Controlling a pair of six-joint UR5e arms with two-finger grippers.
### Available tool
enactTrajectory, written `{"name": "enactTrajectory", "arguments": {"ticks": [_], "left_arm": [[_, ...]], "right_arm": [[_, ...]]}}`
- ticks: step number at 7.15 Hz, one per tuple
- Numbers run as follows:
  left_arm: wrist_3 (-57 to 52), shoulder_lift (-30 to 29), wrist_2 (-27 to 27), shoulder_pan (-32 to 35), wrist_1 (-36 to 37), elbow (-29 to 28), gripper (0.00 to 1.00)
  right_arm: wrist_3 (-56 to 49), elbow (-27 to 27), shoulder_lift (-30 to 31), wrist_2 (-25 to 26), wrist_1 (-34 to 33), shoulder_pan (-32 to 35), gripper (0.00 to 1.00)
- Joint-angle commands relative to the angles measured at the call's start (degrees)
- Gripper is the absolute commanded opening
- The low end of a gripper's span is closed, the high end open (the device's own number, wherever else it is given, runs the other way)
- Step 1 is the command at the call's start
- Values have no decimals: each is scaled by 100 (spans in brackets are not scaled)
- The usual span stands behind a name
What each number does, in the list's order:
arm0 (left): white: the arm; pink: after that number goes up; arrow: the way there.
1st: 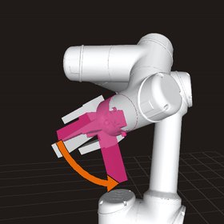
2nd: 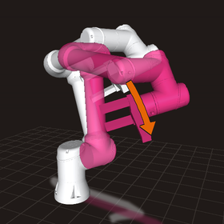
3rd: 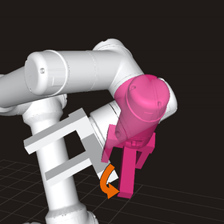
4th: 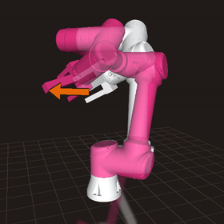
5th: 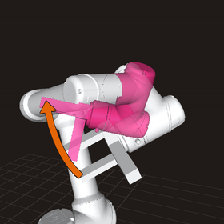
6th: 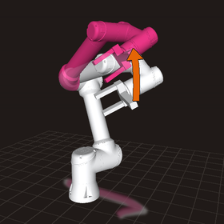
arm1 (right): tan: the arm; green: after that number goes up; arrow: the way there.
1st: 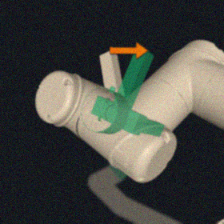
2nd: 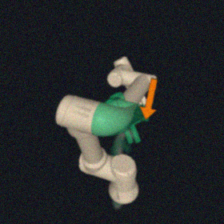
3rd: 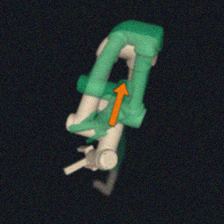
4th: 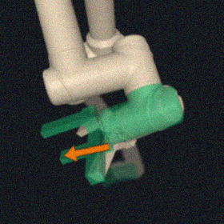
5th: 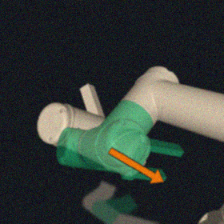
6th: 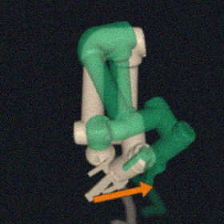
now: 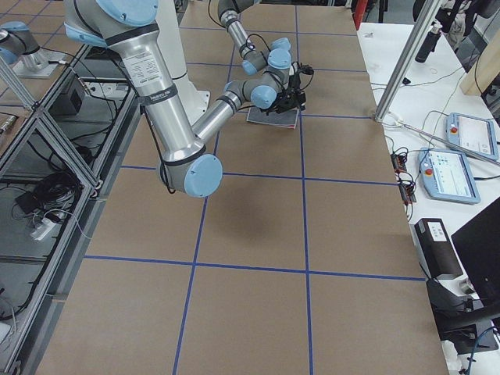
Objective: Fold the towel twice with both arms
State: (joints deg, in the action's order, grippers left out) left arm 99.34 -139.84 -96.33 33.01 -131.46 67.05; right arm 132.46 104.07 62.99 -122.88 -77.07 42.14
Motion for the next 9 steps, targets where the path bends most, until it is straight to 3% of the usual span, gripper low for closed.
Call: {"name": "enactTrajectory", "arguments": {"ticks": [1,3,7,9], "left_arm": [[-20,654,-351,39,7,823,81],[85,1701,-334,-75,6,1878,75],[903,2029,-307,-619,33,2452,40],[912,2066,-132,-936,33,2488,33]], "right_arm": [[-9,-18,3,36,7,57,100],[-9,-10,12,36,7,75,100],[-281,26,47,168,8,128,100],[-404,8,56,168,7,206,100]]}}
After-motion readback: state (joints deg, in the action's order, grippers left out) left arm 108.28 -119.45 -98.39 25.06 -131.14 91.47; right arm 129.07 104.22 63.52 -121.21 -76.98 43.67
